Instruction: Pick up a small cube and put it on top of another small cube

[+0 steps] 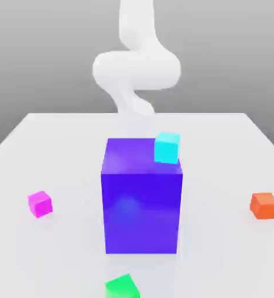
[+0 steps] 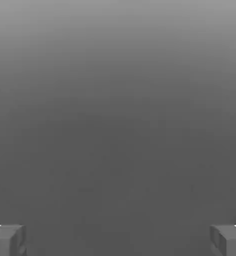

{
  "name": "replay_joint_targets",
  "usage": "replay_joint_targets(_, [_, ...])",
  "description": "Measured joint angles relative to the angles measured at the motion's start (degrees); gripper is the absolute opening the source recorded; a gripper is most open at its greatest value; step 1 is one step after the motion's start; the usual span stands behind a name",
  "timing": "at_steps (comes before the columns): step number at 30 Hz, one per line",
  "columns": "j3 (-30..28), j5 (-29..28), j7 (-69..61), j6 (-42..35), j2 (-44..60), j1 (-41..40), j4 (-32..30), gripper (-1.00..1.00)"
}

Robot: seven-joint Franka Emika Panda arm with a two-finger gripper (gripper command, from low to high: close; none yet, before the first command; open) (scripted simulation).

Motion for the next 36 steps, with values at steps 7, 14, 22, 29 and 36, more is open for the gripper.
replay_joint_targets(7, [-6.3, -3.9, 2.6, 10.3, 13.9, -9.5, -10.6, 0.0])
replay_joint_targets(14, [-14.7, -5.4, 3.3, 21.2, 28.8, -18.7, -21.4, 0.0])
replay_joint_targets(22, [-16.5, 8.7, -6.9, 33.8, 46.2, -27.3, -29.2, 0.0])
replay_joint_targets(29, [-1.3, 19.4, -15.0, 42.8, 57.6, -39.7, -26.9, -1.0])
replay_joint_targets(36, [-2.8, 18.0, -13.9, 41.5, 55.9, -38.5, -27.2, -1.0])
